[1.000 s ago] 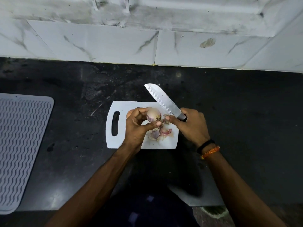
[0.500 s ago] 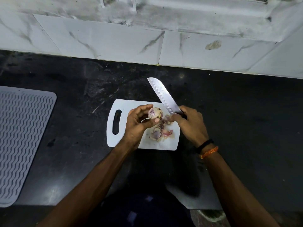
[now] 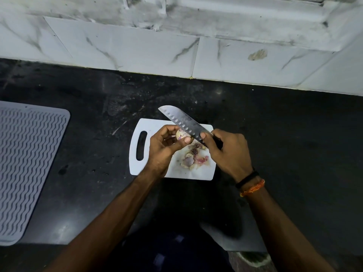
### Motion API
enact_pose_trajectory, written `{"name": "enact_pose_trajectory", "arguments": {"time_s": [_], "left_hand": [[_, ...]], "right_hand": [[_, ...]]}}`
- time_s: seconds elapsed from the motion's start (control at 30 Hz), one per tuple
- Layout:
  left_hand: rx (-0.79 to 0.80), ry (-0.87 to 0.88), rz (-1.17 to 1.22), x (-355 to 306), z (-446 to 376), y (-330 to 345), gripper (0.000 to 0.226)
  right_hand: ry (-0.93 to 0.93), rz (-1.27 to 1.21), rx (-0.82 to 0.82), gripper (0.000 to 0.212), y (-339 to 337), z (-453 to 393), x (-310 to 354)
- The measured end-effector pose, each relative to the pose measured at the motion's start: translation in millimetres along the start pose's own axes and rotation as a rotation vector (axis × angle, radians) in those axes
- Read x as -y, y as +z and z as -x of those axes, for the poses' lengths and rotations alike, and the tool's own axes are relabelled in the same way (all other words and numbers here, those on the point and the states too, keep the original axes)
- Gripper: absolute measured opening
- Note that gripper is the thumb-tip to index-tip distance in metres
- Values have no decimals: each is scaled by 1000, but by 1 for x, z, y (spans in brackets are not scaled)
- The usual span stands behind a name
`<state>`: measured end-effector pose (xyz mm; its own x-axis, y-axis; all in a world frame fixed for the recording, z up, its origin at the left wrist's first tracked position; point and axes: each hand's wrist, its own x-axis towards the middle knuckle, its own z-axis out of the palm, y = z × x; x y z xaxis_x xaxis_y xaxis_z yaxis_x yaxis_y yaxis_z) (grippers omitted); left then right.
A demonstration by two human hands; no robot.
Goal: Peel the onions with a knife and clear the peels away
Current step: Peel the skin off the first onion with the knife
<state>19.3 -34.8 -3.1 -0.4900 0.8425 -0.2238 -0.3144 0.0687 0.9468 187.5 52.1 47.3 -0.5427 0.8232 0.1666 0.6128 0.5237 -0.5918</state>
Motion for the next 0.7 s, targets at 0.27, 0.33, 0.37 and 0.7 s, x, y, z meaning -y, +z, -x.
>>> {"name": "enact_pose_trajectory", "arguments": {"time_s": [0.27, 0.33, 0.37, 0.7], "left_hand": [[-54, -32, 6, -3, 6, 5, 42], [-49, -33, -9, -4, 7, 6, 41], [-50, -31, -20, -5, 7, 6, 40], [-68, -44, -16, -5, 7, 7, 43]], "right_hand": [[-44, 173, -186, 37, 16, 7, 2], [-18, 197, -183, 40, 19, 7, -1], [-10, 190, -195, 41, 19, 8, -1], [-49, 82, -253, 32, 26, 13, 5]]}}
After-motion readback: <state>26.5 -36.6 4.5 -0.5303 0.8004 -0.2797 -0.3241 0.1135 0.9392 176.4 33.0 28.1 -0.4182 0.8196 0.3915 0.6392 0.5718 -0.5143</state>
